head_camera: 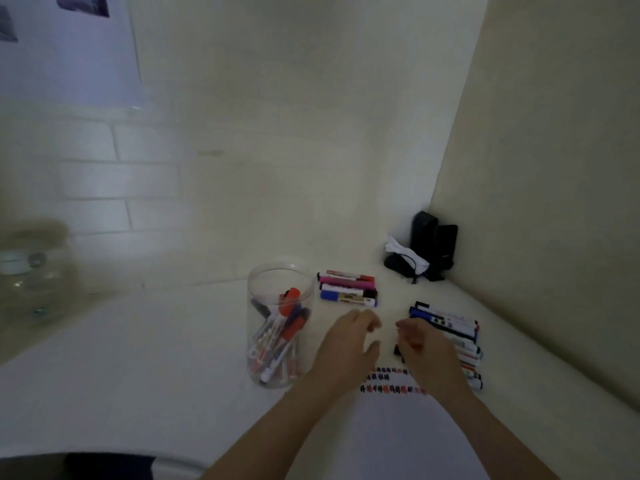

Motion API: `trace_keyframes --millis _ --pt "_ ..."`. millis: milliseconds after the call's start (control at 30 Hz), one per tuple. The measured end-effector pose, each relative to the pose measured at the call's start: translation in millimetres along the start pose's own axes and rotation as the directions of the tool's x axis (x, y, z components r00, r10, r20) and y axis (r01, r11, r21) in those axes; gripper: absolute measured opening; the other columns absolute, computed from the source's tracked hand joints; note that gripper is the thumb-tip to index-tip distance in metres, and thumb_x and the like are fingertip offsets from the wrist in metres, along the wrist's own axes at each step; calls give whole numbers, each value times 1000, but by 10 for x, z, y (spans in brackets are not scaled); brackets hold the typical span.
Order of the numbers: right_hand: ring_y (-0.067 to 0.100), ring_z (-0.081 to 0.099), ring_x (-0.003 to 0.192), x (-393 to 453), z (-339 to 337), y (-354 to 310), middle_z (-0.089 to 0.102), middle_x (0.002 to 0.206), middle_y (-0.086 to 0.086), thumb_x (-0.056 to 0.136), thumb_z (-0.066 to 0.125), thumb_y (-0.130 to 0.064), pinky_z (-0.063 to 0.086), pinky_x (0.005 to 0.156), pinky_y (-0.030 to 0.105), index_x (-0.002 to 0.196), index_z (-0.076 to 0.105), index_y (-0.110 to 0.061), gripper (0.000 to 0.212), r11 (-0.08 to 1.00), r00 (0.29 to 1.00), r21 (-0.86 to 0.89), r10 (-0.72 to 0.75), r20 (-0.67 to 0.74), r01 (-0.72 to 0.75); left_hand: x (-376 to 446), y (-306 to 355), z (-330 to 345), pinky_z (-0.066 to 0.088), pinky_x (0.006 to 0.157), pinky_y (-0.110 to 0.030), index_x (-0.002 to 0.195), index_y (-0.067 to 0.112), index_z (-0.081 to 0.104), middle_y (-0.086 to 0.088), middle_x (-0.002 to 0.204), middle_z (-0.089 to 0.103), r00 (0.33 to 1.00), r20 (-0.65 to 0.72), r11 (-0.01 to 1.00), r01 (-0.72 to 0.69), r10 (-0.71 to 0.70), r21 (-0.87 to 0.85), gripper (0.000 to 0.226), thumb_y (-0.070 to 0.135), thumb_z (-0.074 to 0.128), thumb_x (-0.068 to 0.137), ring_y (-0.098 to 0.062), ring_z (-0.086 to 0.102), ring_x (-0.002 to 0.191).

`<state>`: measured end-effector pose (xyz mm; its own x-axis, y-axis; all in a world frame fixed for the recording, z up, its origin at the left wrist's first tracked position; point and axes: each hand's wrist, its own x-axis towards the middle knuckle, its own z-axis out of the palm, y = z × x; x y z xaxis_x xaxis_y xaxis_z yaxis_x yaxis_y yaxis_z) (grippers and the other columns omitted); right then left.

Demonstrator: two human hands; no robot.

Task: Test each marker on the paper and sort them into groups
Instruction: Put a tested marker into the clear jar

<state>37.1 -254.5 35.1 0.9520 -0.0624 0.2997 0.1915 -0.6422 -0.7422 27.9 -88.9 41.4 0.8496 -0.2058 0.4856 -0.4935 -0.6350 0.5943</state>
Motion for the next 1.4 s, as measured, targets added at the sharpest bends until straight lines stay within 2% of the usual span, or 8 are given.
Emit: trace_keyframes --millis 133,367,667,800,900,1067,1200,1400 --pt "12 57 106 304 -46 195 62 122 3 95 52 -6 39 90 14 127 59 -13 34 967 993 -233 -82 88 100 -29 -516 328 43 81 -14 112 26 52 11 107 51 964 44 964 263 -262 -32 23 16 57 91 -5 51 94" --pt "23 38 135 898 549 181 35 152 5 100 41 -15 33 107 38 146 36 -17 47 787 935 -535 -142 326 307 37 -732 482 39 69 -6 106 22 54 9 95 57 946 -14 939 320 -324 -125 22 11 58 87 -2 53 79" --pt "27 49 109 1177 791 319 52 122 6 96 49 -38 39 92 43 123 52 -18 34 709 972 -668 -201 118 228 19 -745 486 42 69 -9 103 25 55 11 93 57 945 -45 934 313 -325 -170 21 11 59 87 -2 54 80" --pt "25 43 115 1068 761 320 49 124 4 93 51 -49 35 96 44 121 60 -26 37 671 965 -698 -120 232 251 11 -718 473 44 72 -10 103 27 55 13 94 57 934 -45 922 342 -355 -183 20 13 60 88 0 55 83" --pt "22 48 111 981 601 188 56 121 1 94 54 -45 37 95 41 118 61 -25 32 770 970 -595 -131 206 230 -7 -704 453 43 70 -8 100 28 56 14 92 57 937 -41 924 333 -346 -187 19 13 60 88 0 55 83" --pt "12 64 65 613 -83 -94 72 80 -2 89 66 -38 52 61 23 97 68 -18 21 994 996 -106 32 80 -24 -47 -700 444 47 72 -14 104 32 52 15 97 54 950 -32 940 303 -312 -158 21 26 63 88 -1 54 84" --pt "16 60 69 47 -421 48 72 83 8 89 68 -25 55 63 31 98 72 -13 16 841 925 405 379 28 -357 -81 -585 406 50 79 -21 122 31 44 12 114 50 952 -42 937 291 -304 -193 32 36 56 93 -2 53 92" --pt "13 63 70 -439 -440 29 70 81 3 96 58 -26 45 58 23 100 68 -13 17 703 906 612 419 55 -363 -120 -92 495 40 96 -28 135 19 44 0 129 46 980 165 992 -118 110 44 40 34 47 98 -13 43 112"
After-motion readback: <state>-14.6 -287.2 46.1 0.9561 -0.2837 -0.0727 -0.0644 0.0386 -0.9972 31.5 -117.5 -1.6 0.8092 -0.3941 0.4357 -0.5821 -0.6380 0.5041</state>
